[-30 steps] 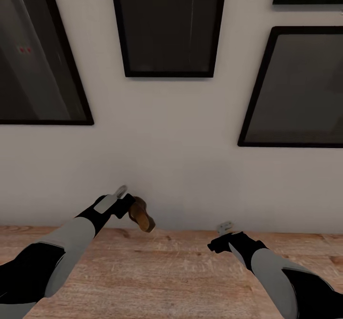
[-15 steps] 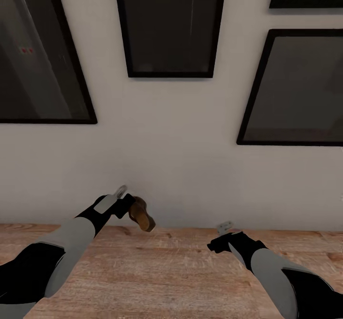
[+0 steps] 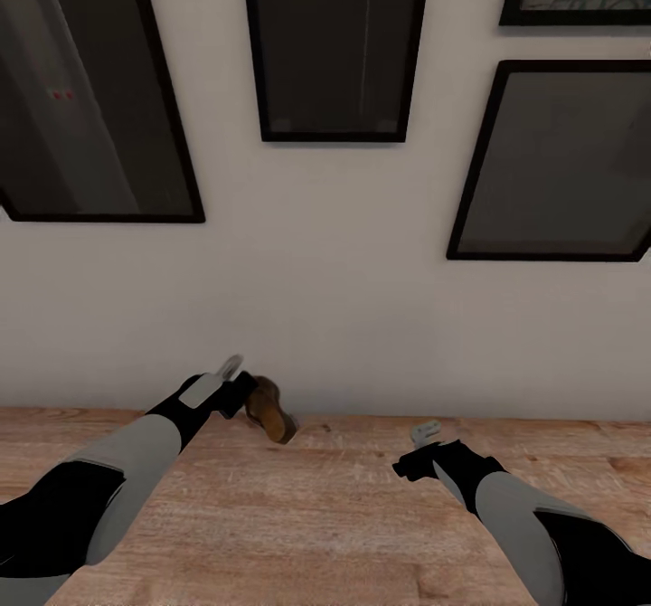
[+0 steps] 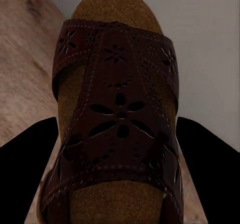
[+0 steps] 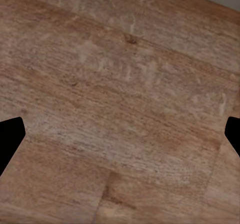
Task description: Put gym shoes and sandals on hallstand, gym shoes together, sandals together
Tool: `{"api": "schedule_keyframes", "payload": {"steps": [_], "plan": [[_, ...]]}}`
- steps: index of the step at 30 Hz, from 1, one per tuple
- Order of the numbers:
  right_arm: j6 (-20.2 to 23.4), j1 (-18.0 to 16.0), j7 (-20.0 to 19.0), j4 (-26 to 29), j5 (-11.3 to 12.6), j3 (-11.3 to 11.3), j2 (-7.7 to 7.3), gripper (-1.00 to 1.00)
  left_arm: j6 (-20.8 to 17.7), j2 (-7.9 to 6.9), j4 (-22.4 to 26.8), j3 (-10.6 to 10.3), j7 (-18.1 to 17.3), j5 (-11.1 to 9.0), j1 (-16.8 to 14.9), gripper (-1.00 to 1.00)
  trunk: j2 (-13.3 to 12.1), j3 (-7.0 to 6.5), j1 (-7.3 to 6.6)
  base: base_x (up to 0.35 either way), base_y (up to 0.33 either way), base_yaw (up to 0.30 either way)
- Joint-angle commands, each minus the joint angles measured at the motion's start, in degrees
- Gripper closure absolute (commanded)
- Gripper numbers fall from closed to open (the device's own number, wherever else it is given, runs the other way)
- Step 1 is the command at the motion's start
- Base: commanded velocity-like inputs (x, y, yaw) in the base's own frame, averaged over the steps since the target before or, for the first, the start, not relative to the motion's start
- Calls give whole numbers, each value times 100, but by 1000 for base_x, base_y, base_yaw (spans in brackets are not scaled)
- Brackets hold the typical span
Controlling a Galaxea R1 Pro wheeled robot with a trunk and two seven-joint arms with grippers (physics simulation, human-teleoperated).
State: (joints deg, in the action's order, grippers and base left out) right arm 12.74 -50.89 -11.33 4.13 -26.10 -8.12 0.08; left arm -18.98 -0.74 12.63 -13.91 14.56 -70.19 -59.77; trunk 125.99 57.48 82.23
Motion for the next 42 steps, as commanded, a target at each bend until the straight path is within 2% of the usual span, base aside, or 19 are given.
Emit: {"api": "schedule_keyframes", "payload": {"steps": [1,2,4,5,8,12,15,17,18,19,22,25,26,28,31,36,38,39,42], "plan": [[0,0,0,0,0,1,0,-100,0,1,4,-1,-17,1,0,100,0,0,0,-28,8,0],[0,0,-1,0,0,-1,2,-100,0,3,-14,2,-199,-5,0,100,0,0,0,-9,3,0],[0,0,1,0,0,-3,1,-100,0,3,-43,2,-340,-7,-1,100,0,0,0,-7,2,0],[7,0,20,19,-12,5,-8,-100,-4,3,-265,3,-856,-11,-1,100,0,0,0,-1,0,0],[-2,0,46,42,-45,21,-13,-100,2,5,-319,8,-921,-16,-1,100,0,0,0,0,0,0],[-11,0,80,50,-284,178,-15,-100,28,45,-342,5,-790,-19,-4,100,0,0,0,0,0,0],[-21,0,92,51,-485,341,-16,-100,125,147,-349,27,-388,-25,-5,100,0,0,0,0,0,0],[-26,0,96,52,-565,406,-16,-100,377,198,-349,69,65,-58,-5,100,0,0,0,0,0,0],[-32,0,100,56,-634,463,-17,-100,1026,250,-335,163,927,-176,-2,100,0,0,0,0,0,0],[-36,0,102,63,-659,484,-17,-100,1483,292,-319,216,1481,-281,-3,100,0,0,0,0,0,0],[-40,0,103,114,-680,507,-17,-100,1950,405,-225,262,2066,-429,-3,100,0,0,0,0,0,0],[-45,0,104,197,-699,526,-10,-100,2193,552,-81,287,2413,-530,-3,100,0,0,0,0,0,0],[-47,0,107,266,-720,537,-6,-100,2286,662,-8,296,2574,-568,-4,100,0,0,0,0,0,0],[-50,0,106,295,-738,546,-3,-100,2319,710,23,299,2634,-582,-3,100,0,0,0,0,0,0],[-236,0,89,370,-848,679,39,-100,2385,817,199,313,2770,-614,-1,100,0,0,0,0,0,0],[-1050,2,-53,196,-993,1193,154,-100,2395,870,526,325,2836,-629,-3,100,0,0,0,0,0,0],[-1243,1,-116,36,-1034,1428,175,-100,2402,891,588,320,2850,-631,-2,100,0,0,0,0,0,0],[-1370,1,-157,-96,-1062,1619,193,-100,2405,921,627,321,2858,-635,-1,100,0,0,0,0,0,0],[-1507,3,-200,-232,-1094,1831,214,-100,2413,948,673,352,2864,-646,-1,100,0,0,0,0,0,0]]}}
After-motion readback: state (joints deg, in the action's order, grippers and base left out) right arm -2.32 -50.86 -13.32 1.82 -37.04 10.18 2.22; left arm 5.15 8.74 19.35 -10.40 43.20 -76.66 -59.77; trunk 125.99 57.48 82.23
